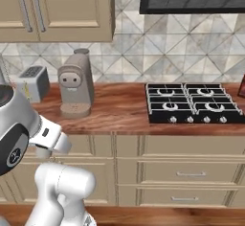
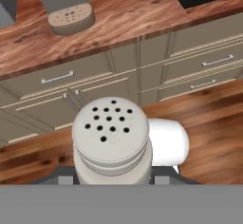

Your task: Collect the paprika, ketchup, and shaker from the cabinet and place them next to the stove.

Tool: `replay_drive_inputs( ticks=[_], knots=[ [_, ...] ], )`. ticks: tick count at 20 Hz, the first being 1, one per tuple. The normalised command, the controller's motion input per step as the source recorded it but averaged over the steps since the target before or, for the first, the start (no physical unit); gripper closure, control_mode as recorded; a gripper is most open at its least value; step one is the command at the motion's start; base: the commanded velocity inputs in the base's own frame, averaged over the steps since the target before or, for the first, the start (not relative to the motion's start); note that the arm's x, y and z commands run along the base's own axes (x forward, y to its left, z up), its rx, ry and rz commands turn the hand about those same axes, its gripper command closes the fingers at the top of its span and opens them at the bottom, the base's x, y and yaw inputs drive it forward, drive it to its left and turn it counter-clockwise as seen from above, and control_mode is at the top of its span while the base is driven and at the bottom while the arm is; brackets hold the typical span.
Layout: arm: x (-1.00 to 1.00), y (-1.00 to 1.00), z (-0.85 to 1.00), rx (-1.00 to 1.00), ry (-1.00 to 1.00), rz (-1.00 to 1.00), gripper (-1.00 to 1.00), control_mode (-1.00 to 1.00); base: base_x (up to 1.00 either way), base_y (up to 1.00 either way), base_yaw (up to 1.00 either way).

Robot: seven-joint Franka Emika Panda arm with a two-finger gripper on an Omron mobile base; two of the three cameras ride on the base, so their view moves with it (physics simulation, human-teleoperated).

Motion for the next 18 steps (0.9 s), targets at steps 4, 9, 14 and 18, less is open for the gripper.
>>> replay_drive_inputs(
  ticks=[4,9,14,18],
  knots=[
    [0.00,0.00,0.00,0.00,0.00,0.00,1.00,1.00,0.62,-0.44,0.00],
    [0.00,0.00,0.00,0.00,0.00,0.00,1.00,1.00,0.55,-0.49,0.00],
    [0.00,0.00,0.00,0.00,0.00,0.00,1.00,1.00,0.53,-0.47,0.00],
    [0.00,0.00,0.00,0.00,0.00,0.00,1.00,1.00,0.51,-0.34,0.02]
  ],
)
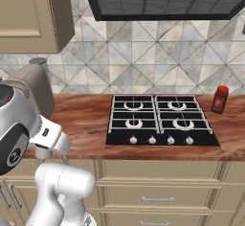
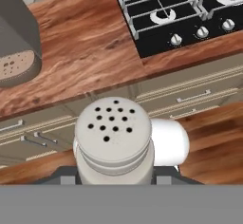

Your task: Collect the paprika, ketchup, and shaker from the cabinet and place them next to the stove.

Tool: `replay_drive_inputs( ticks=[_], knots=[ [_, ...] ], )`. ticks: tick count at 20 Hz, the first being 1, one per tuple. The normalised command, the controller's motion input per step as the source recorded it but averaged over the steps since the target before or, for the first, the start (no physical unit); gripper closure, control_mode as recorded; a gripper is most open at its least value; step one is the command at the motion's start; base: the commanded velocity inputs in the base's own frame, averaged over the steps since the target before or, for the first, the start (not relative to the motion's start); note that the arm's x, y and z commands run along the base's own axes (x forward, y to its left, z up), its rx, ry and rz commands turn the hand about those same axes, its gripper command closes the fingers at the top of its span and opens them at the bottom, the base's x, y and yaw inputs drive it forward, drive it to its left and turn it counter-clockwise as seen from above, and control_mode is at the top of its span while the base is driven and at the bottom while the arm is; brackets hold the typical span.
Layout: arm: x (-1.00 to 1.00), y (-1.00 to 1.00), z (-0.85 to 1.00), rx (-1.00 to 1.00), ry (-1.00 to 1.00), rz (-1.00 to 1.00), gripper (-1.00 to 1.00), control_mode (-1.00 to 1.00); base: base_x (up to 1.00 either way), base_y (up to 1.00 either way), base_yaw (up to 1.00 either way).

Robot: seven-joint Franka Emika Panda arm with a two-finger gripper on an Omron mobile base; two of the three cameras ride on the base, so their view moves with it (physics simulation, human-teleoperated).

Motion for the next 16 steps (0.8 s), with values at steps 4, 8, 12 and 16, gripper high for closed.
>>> replay_drive_inputs(
  ticks=[4,8,12,16],
  knots=[
    [0.00,0.00,0.00,0.00,0.00,0.00,1.00,1.00,0.57,-0.18,0.07],
    [0.38,0.00,0.02,0.01,0.00,0.08,1.00,-1.00,0.34,0.00,0.06],
    [0.77,0.00,0.05,0.01,0.00,0.22,1.00,-1.00,0.00,0.00,0.00],
    [0.68,-0.02,0.01,0.00,-0.02,0.29,1.00,-1.00,0.00,0.00,0.00]
  ],
)
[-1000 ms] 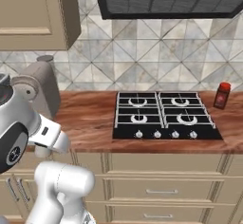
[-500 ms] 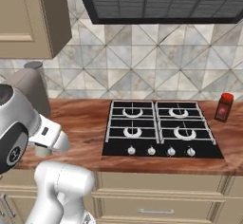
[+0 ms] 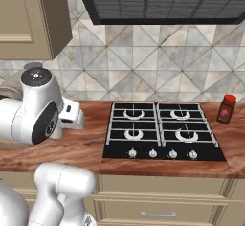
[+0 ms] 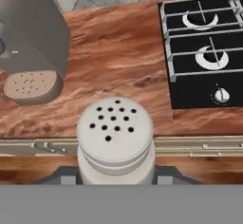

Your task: Collect the paprika, ketchup, and shaker from the cabinet and place them next to the stove.

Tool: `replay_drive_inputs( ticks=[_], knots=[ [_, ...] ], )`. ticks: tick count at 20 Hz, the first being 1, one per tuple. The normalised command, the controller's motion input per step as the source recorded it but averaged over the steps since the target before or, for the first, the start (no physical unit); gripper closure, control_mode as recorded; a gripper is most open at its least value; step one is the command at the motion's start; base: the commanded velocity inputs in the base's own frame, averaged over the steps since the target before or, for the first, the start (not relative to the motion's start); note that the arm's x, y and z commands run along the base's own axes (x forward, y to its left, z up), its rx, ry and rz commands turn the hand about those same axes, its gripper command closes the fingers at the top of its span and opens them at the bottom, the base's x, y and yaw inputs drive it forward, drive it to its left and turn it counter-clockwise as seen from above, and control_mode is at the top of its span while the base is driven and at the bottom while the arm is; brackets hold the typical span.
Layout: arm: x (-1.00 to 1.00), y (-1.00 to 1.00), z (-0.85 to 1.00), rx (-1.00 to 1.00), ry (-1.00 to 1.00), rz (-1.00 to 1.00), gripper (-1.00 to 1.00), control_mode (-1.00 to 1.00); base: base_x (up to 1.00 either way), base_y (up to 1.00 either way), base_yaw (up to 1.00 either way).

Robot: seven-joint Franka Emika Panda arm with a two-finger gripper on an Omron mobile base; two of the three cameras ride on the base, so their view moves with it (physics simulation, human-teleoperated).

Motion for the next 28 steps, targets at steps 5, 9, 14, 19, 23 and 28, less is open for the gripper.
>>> replay_drive_inputs(
  ticks=[5,9,14,19,23,28],
  knots=[
    [0.65,0.00,0.00,0.00,-0.02,0.28,1.00,-1.00,0.00,0.00,0.00],
    [0.54,0.00,-0.04,0.00,-0.05,0.24,1.00,-1.00,0.00,0.00,0.00],
    [0.48,0.00,-0.32,0.00,-0.05,0.28,1.00,-1.00,0.00,0.00,0.00],
    [0.35,0.00,-0.51,0.00,-0.09,0.33,1.00,-1.00,0.00,0.00,0.00],
    [0.30,0.00,-0.52,0.00,-0.11,0.32,1.00,-1.00,0.00,0.00,0.00],
    [0.46,0.00,-0.41,0.00,-0.03,0.28,1.00,-1.00,0.00,0.00,0.00]
  ],
)
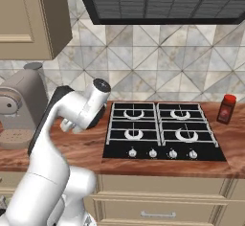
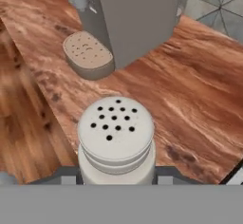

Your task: Collect the paprika, ketchup, and shaker from the cabinet and place them next to the stove.

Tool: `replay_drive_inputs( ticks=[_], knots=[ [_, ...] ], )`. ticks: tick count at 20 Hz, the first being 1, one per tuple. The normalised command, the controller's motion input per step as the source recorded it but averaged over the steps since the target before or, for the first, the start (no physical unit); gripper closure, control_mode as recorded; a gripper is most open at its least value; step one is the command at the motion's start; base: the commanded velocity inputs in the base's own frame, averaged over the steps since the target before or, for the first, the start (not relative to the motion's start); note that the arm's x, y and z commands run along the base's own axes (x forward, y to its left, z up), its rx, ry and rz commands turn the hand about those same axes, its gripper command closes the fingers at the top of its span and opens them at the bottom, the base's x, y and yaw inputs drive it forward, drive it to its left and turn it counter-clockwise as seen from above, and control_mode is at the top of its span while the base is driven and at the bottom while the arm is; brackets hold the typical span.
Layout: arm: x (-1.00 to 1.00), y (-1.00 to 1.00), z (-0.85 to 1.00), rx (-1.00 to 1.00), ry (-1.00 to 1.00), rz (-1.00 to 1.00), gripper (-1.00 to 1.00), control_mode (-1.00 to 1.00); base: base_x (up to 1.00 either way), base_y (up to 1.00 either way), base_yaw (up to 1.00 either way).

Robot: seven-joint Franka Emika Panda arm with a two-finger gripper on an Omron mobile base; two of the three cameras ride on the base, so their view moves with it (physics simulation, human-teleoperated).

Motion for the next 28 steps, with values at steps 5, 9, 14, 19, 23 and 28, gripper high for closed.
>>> replay_drive_inputs(
  ticks=[5,9,14,19,23,28],
  knots=[
    [0.60,0.00,-0.30,0.02,-0.07,0.25,1.00,-1.00,0.00,0.00,0.00],
    [0.63,0.00,-0.23,0.06,-0.01,0.21,1.00,-1.00,0.00,0.00,0.00],
    [0.52,0.00,-0.19,0.05,-0.03,0.12,1.00,-1.00,0.00,0.00,0.00],
    [0.43,0.00,-0.23,0.01,0.00,0.05,1.00,-1.00,0.00,0.00,0.00],
    [0.23,0.00,-0.32,0.00,0.00,0.00,1.00,-1.00,0.00,0.00,0.00],
    [0.25,0.00,-0.33,0.00,0.00,0.00,1.00,-1.00,0.00,0.00,0.00]
  ],
)
